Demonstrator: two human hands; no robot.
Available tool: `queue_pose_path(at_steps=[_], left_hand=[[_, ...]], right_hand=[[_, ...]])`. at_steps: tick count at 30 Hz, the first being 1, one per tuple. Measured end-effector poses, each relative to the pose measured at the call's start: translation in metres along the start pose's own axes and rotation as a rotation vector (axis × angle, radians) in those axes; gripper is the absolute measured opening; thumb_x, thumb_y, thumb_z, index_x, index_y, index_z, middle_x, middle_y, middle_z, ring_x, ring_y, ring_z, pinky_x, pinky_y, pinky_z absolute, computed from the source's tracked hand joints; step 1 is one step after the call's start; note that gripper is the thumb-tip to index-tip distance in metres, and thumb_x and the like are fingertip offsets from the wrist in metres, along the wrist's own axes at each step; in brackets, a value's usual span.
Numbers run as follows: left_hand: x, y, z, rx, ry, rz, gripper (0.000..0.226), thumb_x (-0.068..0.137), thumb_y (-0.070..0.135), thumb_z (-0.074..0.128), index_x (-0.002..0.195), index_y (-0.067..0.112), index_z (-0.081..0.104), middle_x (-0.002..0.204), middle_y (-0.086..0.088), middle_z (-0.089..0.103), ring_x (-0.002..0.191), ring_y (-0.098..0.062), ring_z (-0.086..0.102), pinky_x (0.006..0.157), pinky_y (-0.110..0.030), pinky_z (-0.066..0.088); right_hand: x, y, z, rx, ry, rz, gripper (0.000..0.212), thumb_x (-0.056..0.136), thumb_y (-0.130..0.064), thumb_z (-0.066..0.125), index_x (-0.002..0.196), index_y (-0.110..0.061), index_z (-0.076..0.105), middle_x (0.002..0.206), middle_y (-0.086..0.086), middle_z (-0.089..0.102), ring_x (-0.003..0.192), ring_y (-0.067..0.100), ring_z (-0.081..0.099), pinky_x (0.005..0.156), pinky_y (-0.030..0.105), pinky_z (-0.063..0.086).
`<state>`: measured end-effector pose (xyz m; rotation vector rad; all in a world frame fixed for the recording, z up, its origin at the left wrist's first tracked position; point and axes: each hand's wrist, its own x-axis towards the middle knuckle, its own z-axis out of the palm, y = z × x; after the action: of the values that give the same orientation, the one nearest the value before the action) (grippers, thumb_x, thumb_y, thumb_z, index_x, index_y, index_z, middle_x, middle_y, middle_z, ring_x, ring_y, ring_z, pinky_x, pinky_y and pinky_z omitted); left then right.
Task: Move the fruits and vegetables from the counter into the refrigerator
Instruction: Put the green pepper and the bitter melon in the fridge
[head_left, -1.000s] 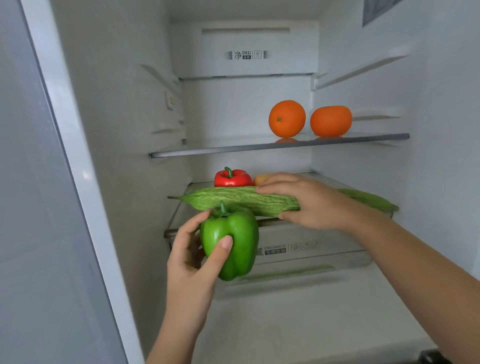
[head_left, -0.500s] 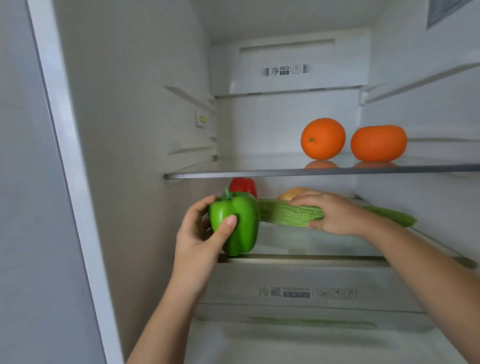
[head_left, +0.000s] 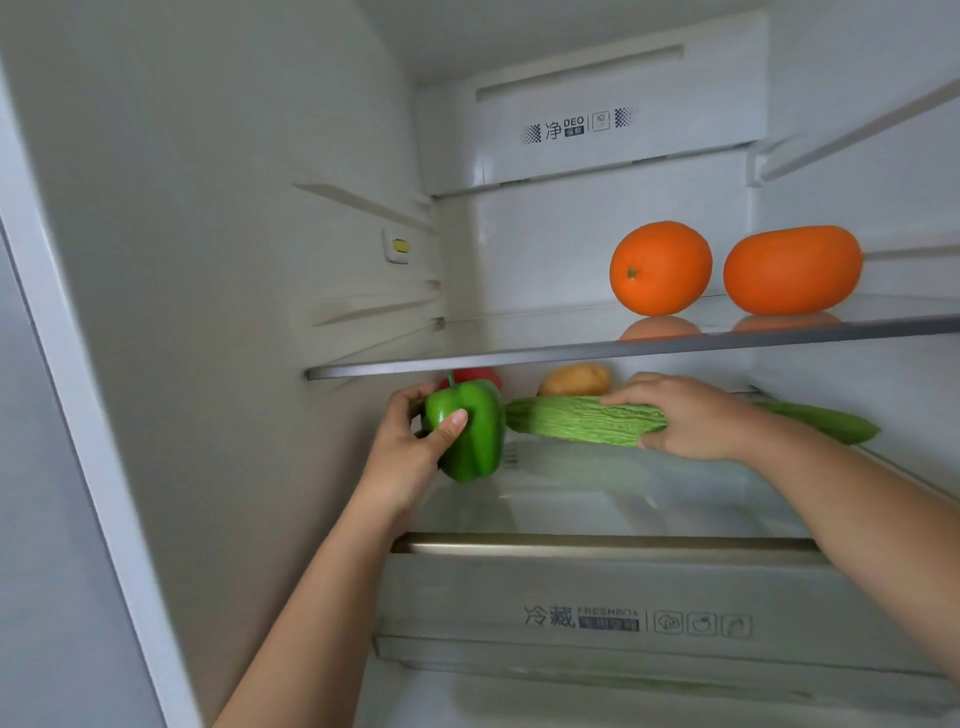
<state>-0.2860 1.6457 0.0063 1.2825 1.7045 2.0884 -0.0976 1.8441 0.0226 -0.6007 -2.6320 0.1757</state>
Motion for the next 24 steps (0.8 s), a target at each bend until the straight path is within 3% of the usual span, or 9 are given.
queue_pose_path(at_steps=[2, 5, 10, 17, 24], left_hand=[[0.004, -0.001, 0.0, 0.018, -0.006, 0.004, 0.033, 0.086, 0.006, 0.059, 0.114, 0.016, 0.046, 0.114, 0.0, 0.05, 0.083, -0.006, 0.056, 0.068, -0.023, 0.05], [0.008, -0.003, 0.001, 0.137, -0.002, 0.038, 0.036, 0.086, 0.009, 0.061, 0.116, 0.02, 0.045, 0.11, 0.004, 0.049, 0.084, -0.01, 0.056, 0.062, -0.012, 0.048], [0.007, -0.004, 0.002, 0.269, 0.006, 0.062, 0.055, 0.079, 0.005, 0.069, 0.126, 0.016, 0.044, 0.113, -0.002, 0.049, 0.102, -0.023, 0.052, 0.087, -0.035, 0.048], [0.004, -0.001, 0.005, 0.244, 0.009, 0.033, 0.07, 0.074, 0.005, 0.074, 0.133, 0.016, 0.039, 0.112, -0.001, 0.046, 0.1, -0.017, 0.05, 0.087, -0.031, 0.045], [0.002, 0.0, 0.006, 0.216, 0.006, 0.035, 0.069, 0.072, 0.004, 0.075, 0.13, 0.015, 0.041, 0.105, 0.003, 0.048, 0.097, -0.015, 0.05, 0.082, -0.026, 0.043]], right_hand=[[-0.001, 0.0, -0.001, -0.034, 0.01, 0.018, 0.059, 0.079, -0.008, 0.065, 0.131, -0.028, 0.047, 0.136, 0.0, 0.044, 0.12, 0.018, 0.044, 0.099, 0.03, 0.035], [-0.002, 0.0, -0.001, -0.062, 0.021, 0.052, 0.06, 0.08, -0.009, 0.064, 0.133, -0.028, 0.045, 0.137, 0.002, 0.044, 0.121, 0.021, 0.044, 0.099, 0.033, 0.036], [-0.005, -0.004, 0.0, -0.128, 0.027, 0.038, 0.061, 0.081, -0.011, 0.063, 0.135, -0.029, 0.042, 0.139, -0.003, 0.041, 0.121, 0.018, 0.043, 0.096, 0.028, 0.037], [-0.008, -0.008, 0.0, -0.143, 0.062, 0.025, 0.057, 0.081, -0.02, 0.064, 0.134, -0.029, 0.043, 0.138, -0.004, 0.042, 0.12, 0.017, 0.044, 0.095, 0.031, 0.039], [-0.01, -0.012, -0.002, -0.16, 0.095, 0.024, 0.053, 0.082, -0.025, 0.063, 0.132, -0.029, 0.045, 0.136, -0.005, 0.045, 0.117, 0.016, 0.047, 0.09, 0.03, 0.041]])
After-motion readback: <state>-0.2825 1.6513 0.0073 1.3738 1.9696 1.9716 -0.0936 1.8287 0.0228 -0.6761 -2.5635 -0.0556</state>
